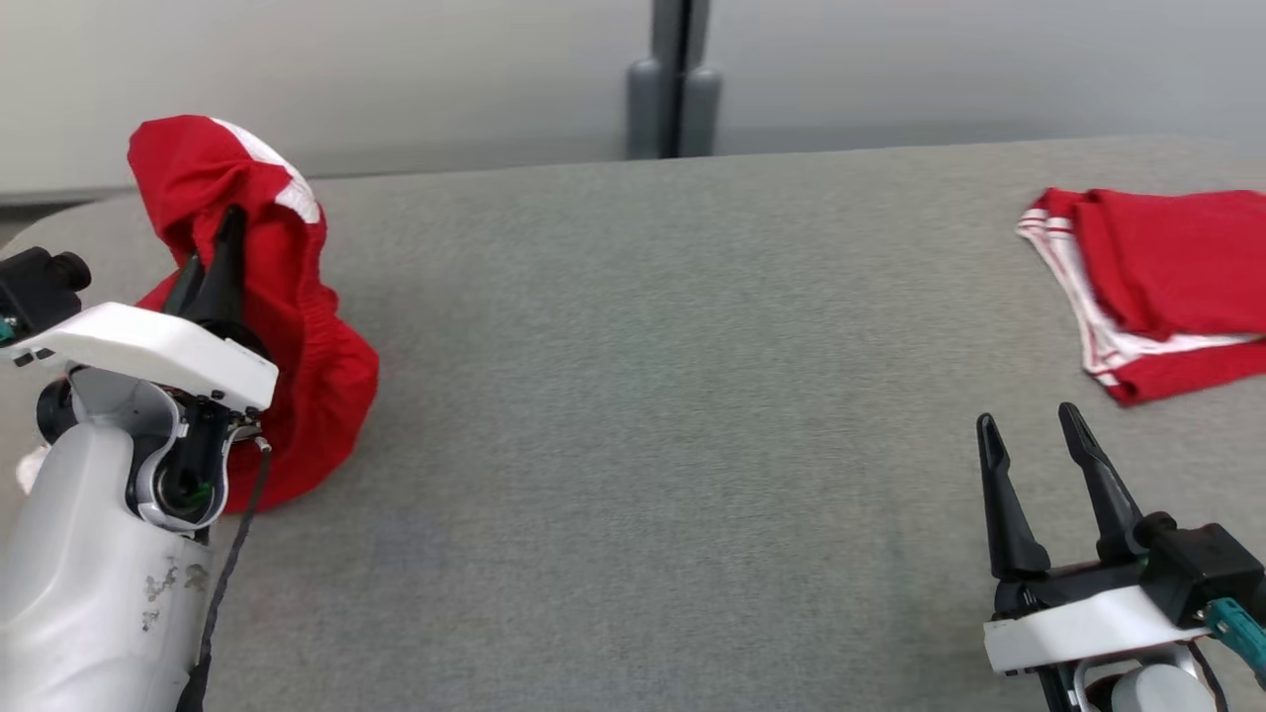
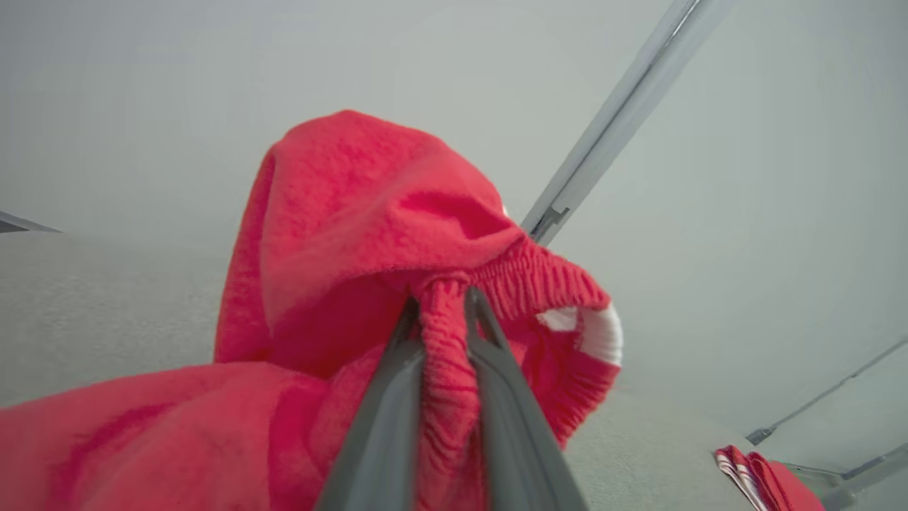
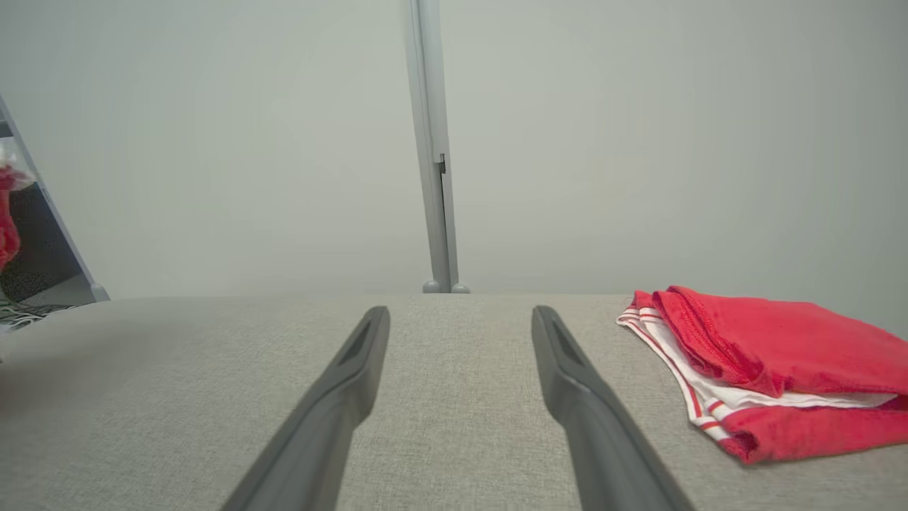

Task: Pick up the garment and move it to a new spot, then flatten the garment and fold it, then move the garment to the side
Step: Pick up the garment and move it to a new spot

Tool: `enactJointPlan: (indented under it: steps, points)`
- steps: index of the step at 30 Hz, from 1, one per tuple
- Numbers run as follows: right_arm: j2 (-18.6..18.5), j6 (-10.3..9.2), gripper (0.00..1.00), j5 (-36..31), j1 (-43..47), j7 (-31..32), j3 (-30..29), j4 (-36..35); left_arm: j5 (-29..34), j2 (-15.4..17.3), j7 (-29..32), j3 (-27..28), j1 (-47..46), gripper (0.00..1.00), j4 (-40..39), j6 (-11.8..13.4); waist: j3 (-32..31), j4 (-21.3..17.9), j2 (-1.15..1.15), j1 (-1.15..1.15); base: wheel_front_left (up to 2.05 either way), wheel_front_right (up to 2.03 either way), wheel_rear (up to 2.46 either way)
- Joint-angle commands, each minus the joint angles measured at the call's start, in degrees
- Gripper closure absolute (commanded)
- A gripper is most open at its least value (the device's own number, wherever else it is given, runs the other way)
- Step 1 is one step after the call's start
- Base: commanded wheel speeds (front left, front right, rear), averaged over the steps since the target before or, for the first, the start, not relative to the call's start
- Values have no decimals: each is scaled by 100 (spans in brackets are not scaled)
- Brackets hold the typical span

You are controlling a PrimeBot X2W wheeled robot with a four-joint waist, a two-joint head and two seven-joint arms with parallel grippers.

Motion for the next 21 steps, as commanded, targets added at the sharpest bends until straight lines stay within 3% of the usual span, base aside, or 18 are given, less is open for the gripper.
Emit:
enactJointPlan:
  steps: [1,12,17,21]
  points:
    - [-19,-11,0,30,108,-3,-2,-29,-40,-48,54,-42,118,100,-260,4,-632,-1007,0,0,0,0,0]
    - [30,-9,0,135,206,-3,-147,-95,-326,-312,826,-288,413,100,-2129,376,-626,-2316,0,0,0,0,0]
    - [139,-7,0,141,274,-4,-175,-116,-246,-324,1044,-525,926,100,-2549,548,-424,-2449,0,0,0,0,0]
    - [220,-7,0,98,321,-3,-188,-136,-16,-346,948,-867,1478,100,-2362,453,-172,-2277,0,0,0,0,0]
